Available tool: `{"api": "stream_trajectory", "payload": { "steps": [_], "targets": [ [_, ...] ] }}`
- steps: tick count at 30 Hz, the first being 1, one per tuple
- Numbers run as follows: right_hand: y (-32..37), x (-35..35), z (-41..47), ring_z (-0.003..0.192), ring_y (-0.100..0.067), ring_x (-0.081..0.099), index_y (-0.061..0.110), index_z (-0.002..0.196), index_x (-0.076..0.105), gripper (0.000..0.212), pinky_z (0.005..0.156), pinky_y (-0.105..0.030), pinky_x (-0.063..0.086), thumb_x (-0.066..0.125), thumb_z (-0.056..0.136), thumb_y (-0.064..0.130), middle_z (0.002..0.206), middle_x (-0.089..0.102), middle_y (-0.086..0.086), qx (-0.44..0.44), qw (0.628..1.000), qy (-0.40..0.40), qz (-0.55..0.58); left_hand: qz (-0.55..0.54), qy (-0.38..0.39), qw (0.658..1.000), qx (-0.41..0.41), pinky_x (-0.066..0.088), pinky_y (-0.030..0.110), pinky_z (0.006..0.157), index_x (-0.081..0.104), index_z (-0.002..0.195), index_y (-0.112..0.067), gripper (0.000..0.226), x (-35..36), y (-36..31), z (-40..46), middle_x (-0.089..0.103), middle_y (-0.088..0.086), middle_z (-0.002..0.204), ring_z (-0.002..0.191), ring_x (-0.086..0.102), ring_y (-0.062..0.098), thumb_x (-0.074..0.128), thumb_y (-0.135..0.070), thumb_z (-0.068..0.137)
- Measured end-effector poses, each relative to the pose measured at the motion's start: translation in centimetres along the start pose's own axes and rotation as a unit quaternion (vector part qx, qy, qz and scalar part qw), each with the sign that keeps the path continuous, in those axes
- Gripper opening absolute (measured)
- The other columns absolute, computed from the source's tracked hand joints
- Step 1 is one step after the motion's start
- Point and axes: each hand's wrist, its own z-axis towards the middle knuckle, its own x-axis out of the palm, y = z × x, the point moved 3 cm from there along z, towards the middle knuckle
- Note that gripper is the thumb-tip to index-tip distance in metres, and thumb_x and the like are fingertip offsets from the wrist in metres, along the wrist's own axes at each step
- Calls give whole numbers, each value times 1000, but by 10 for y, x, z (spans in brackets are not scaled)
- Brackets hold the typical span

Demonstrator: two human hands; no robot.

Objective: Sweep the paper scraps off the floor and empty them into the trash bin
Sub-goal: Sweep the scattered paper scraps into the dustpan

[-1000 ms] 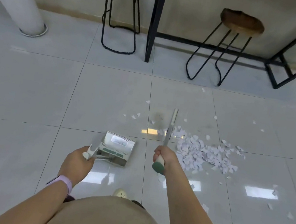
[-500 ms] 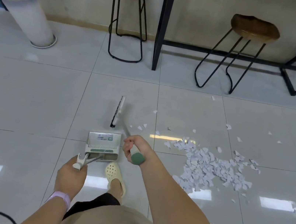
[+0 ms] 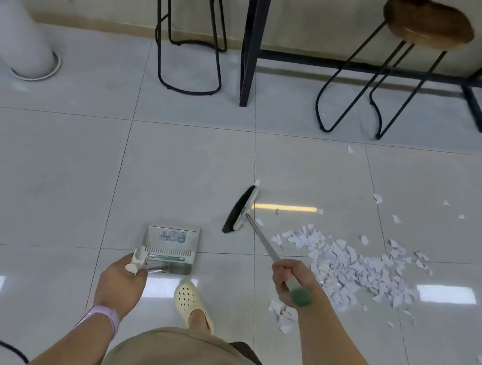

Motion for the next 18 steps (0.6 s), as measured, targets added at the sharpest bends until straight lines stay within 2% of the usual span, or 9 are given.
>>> {"api": "stream_trajectory", "payload": {
  "steps": [2, 5, 7, 10, 11, 13, 15, 18],
  "targets": [
    [10, -37, -4, 47, -7, 48, 13, 91, 48, 27, 44, -16, 42, 70, 78, 4, 66, 47, 3, -21, 998, -55, -31, -8, 21, 1000, 3, 42, 27, 61, 67, 87, -16, 11, 8, -17, 14, 66, 3, 72, 71, 60, 31, 64, -6, 88],
    [25, -59, -23, 37, -8, 46, 10, 84, 47, 14, 33, -17, 41, 57, 86, 2, 56, 46, 1, -18, 992, -116, -34, 5, 57, 998, 32, 41, 26, 58, 67, 87, -18, 11, 18, -44, 36, 66, 2, 71, 66, 58, 25, 63, -8, 88],
    [41, -61, -29, 33, -9, 44, 10, 85, 45, 12, 31, -17, 40, 51, 92, 2, 55, 45, -1, -39, 983, -173, -38, 25, 76, 995, 55, 41, 26, 56, 66, 83, -20, 12, 21, -55, 50, 65, 2, 68, 63, 57, 25, 63, -9, 88],
    [67, -52, -29, 37, -13, 44, 6, 89, 50, 8, 36, -21, 42, 55, 84, 2, 61, 47, -6, -65, 962, -252, -87, 41, 99, 991, 82, 43, 26, 57, 65, 83, -22, 10, 21, -71, 64, 66, 2, 69, 65, 60, 26, 63, -15, 90],
    [74, -45, -32, 42, -17, 47, 4, 92, 54, 16, 41, -24, 44, 59, 77, 3, 66, 51, -9, -80, 957, -269, -76, 38, 102, 990, 90, 44, 26, 58, 66, 86, -22, 8, 21, -77, 67, 66, 1, 70, 65, 60, 25, 63, -16, 91],
    [86, -30, -34, 51, -20, 51, 3, 91, 57, 21, 49, -29, 45, 59, 71, 3, 73, 56, -12, -116, 952, -278, -54, 30, 106, 989, 102, 42, 27, 56, 66, 85, -21, 9, 25, -89, 70, 65, 1, 67, 61, 57, 23, 63, -15, 91],
    [94, -7, -41, 49, -18, 50, 4, 87, 54, 10, 47, -27, 45, 53, 78, -1, 66, 54, -11, -159, 953, -256, 3, 19, 107, 989, 101, 42, 29, 56, 66, 83, -21, 12, 31, -100, 73, 65, 3, 66, 60, 54, 25, 62, -12, 90],
    [104, 22, -45, 49, -19, 49, 5, 89, 52, 10, 48, -27, 45, 49, 83, -3, 62, 51, -10, -198, 950, -237, 38, 11, 102, 991, 91, 44, 31, 57, 68, 87, -21, 14, 38, -112, 79, 65, 5, 65, 59, 54, 27, 63, -8, 88]
  ]
}}
